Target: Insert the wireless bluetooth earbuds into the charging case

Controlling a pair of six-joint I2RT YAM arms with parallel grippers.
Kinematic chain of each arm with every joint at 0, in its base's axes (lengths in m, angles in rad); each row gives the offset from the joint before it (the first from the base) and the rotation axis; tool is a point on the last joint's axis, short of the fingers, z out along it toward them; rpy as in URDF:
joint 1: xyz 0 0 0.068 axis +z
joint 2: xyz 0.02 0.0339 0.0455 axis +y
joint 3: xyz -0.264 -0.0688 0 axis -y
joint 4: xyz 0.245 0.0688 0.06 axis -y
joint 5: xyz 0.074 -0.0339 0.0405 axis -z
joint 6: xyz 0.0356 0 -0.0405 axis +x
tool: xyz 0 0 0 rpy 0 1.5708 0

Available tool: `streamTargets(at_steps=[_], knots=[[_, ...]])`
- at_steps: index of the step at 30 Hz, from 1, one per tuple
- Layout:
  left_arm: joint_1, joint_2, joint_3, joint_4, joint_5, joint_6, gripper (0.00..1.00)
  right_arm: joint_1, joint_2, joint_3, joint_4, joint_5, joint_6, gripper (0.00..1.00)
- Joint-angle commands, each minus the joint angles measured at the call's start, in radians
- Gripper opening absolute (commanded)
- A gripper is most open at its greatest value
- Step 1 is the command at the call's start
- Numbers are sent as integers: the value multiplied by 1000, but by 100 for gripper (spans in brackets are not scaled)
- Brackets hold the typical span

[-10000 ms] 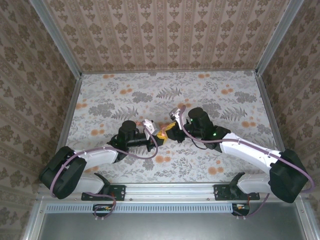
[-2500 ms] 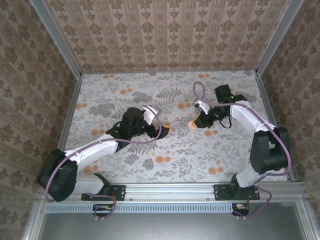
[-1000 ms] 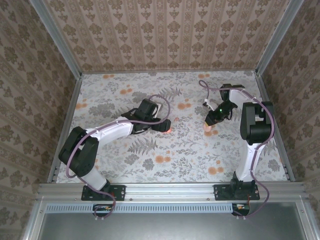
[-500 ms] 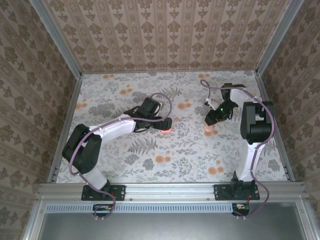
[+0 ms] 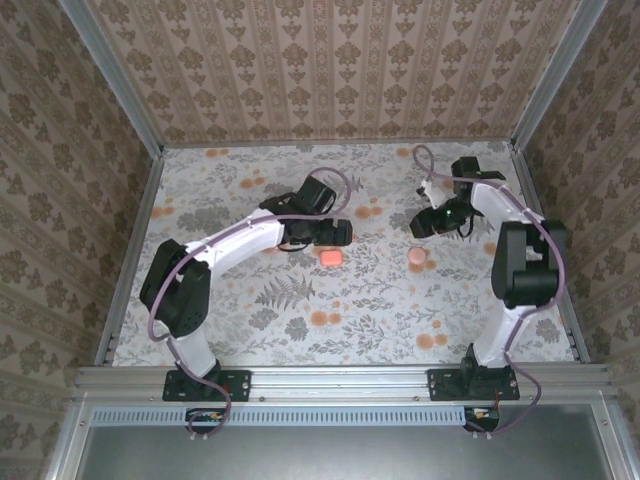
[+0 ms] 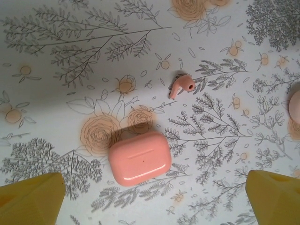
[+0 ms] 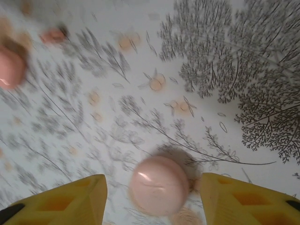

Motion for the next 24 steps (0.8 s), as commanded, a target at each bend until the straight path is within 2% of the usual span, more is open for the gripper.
streamTargets(at_steps=[1, 5, 9, 14, 24], knots=[[-15, 39, 103, -224, -53, -128, 98, 0, -130, -89, 177, -138, 241, 60], [-34, 94, 217, -370, -92, -167, 98, 22, -244, -199, 334, -179, 479, 63], [-38, 167, 321, -499, -102, -167, 97, 66, -335, -273, 384, -144, 569, 64], [-34, 294, 469, -655, -60, -133, 96, 127, -411, -349, 439, -124, 621, 68], [-36, 473, 617, -739, 1, -135, 95, 175, -482, -443, 504, -128, 673, 68]])
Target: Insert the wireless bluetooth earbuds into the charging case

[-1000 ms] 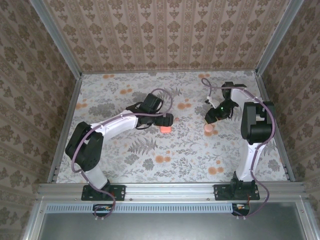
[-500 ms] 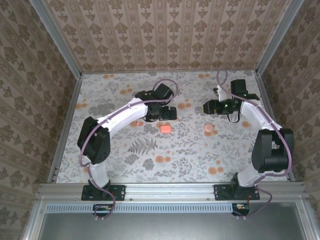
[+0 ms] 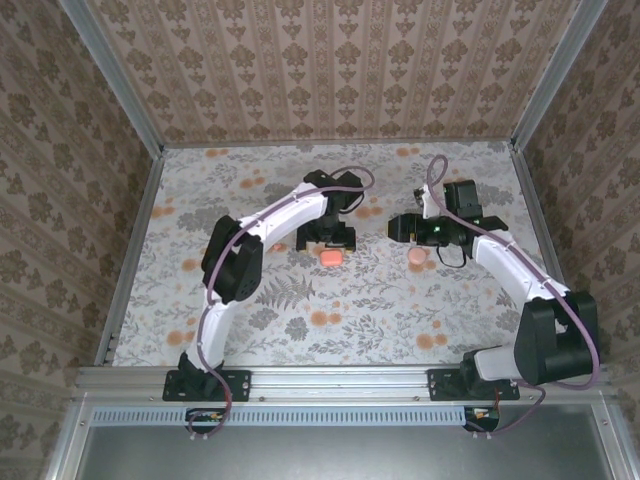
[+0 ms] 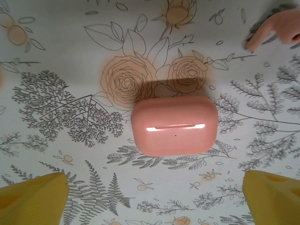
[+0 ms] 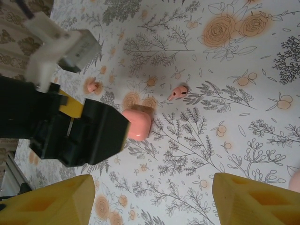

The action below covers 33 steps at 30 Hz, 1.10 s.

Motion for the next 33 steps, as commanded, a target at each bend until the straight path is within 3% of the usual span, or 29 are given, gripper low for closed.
streamTargets(at_steps=[1, 17, 33], knots=[[1, 38, 57, -86, 34, -1, 95, 10, -35, -26, 37, -8, 33, 68], [14, 178, 152, -116, 98, -35, 95, 18, -67, -72, -15, -18, -8, 68], [34, 234, 166, -104, 131, -51, 70, 24, -78, -80, -40, -14, -17, 67]])
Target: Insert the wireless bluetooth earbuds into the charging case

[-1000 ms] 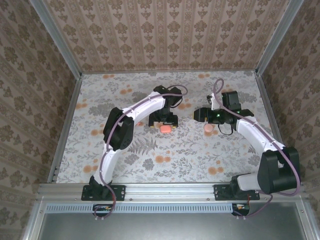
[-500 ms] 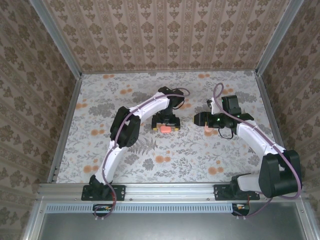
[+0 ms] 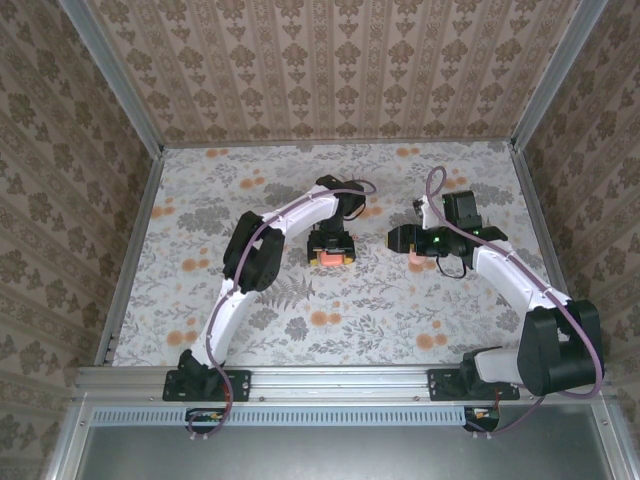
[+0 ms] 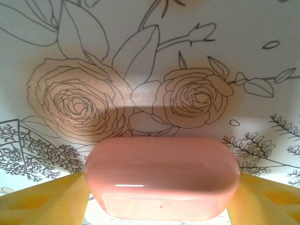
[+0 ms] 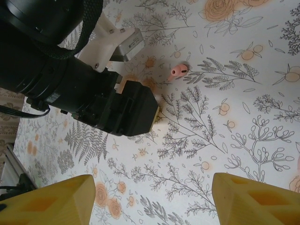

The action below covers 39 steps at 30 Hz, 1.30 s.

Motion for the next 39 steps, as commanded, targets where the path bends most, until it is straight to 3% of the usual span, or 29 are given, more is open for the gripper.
streamTargets(at_steps=[1, 6, 14, 24, 34, 39], knots=[[10, 30, 33, -29, 4, -17, 68, 7, -32, 4, -44, -13, -17, 67], [16, 35, 33, -22, 13, -18, 57, 7, -39, 3, -48, -10, -18, 67], [12, -26, -22, 17, 41, -17, 55, 7, -80, -1, -89, 6, -45, 67], [-38, -351, -364, 259, 73, 38, 56, -9, -117, 12, -134, 52, -37, 67], [-77, -698, -722, 561, 68, 358, 54, -13, -128, 45, -193, 10, -22, 64], [-91, -783, -854, 683, 135, 579, 54, -14, -115, 86, -265, -64, -7, 63]])
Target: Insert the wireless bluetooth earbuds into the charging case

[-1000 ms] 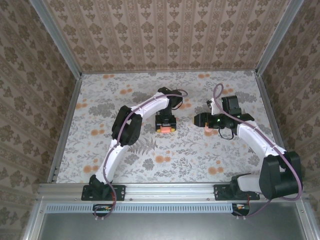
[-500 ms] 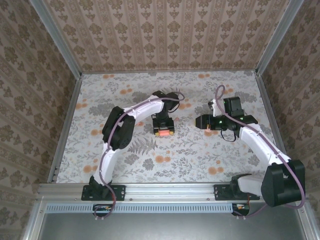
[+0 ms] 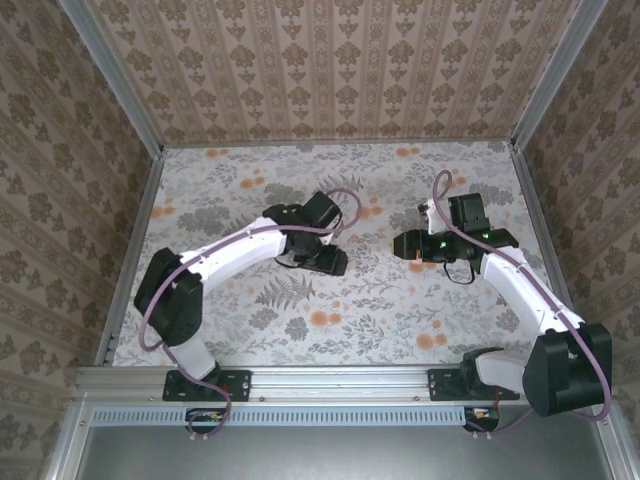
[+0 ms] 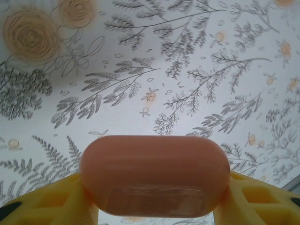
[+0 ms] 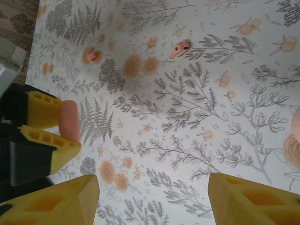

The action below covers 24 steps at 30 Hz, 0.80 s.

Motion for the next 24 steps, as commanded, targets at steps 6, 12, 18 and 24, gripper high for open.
streamTargets(at_steps=[6, 12, 18, 24], knots=[[-55, -115, -210, 298, 111, 444, 53, -5, -14, 50, -62, -189, 115, 58], [-88, -155, -301, 376, 142, 676, 53, -3, -53, -7, -56, -238, 217, 55], [-97, -205, -394, 480, 228, 828, 53, 7, -118, -115, -7, -247, 299, 54], [-97, -202, -410, 509, 227, 846, 53, 51, -177, -234, 105, -247, 403, 53]])
